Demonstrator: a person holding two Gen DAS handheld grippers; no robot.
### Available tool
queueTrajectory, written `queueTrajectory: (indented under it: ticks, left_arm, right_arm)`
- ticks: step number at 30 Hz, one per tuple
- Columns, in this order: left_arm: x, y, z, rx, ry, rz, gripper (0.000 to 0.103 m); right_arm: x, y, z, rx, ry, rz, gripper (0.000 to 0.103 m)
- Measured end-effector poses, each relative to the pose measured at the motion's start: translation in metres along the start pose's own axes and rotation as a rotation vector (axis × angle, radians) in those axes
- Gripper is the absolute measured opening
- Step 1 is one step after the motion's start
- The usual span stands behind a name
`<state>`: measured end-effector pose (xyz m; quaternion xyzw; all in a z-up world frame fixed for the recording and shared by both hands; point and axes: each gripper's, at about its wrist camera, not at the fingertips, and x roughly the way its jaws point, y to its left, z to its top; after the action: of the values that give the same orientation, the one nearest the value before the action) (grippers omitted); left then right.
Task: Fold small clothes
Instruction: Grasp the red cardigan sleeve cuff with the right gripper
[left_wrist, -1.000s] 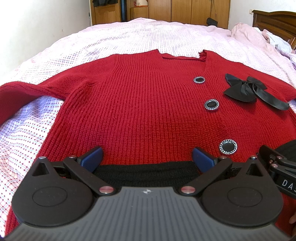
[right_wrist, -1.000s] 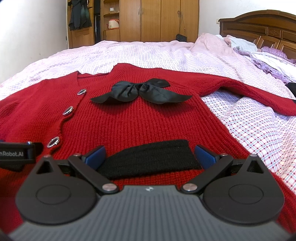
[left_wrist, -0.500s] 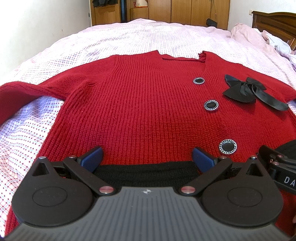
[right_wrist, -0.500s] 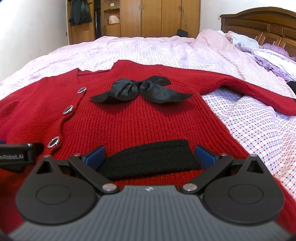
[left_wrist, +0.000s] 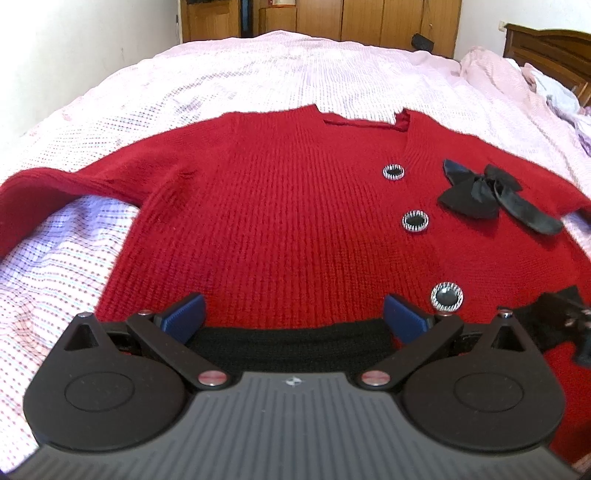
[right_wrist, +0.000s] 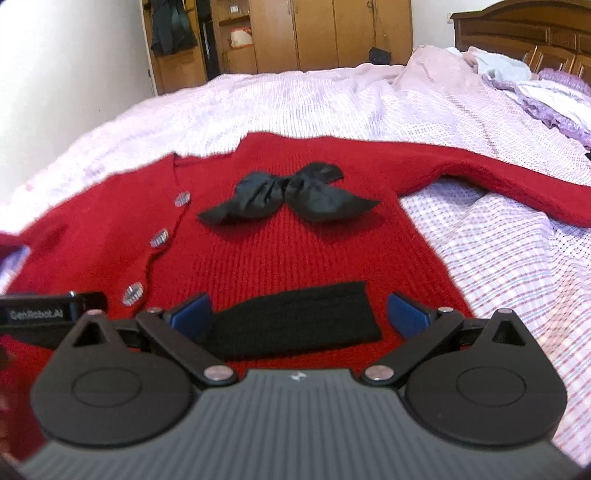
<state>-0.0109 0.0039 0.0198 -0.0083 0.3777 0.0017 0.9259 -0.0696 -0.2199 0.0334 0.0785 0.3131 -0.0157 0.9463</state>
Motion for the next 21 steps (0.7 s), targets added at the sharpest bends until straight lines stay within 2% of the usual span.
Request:
queueTrajectory:
  ticks: [4, 8, 13, 17, 21]
  left_arm:
    - [-0.010, 0.000, 0.011, -0.005, -0.031, -0.002, 0.103]
    - [-0.008, -0.001, 0.022, -0.009, -0.024, 0.001, 0.103]
    - [-0.002, -0.006, 0.027, -0.028, 0.011, -0.006, 0.103]
    - [0.005, -0.010, 0.031, -0.037, 0.031, -0.004, 0.103]
    - [0.008, -0.013, 0.030, -0.036, 0.042, 0.019, 0.103]
  right_arm:
    - [-0.019, -0.026, 0.019, 0.062, -0.045, 0.025, 0.103]
    - [-0.026, -0.063, 0.040, 0.118, -0.079, 0.012, 0.103]
    - [-0.016, -0.118, 0.053, 0.224, -0.065, -0.031, 0.103]
    - [0.004, -0.165, 0.055, 0.363, -0.036, -0.011, 0.103]
    - [0.033, -0.191, 0.060, 0.450, -0.026, -0.009, 0.103]
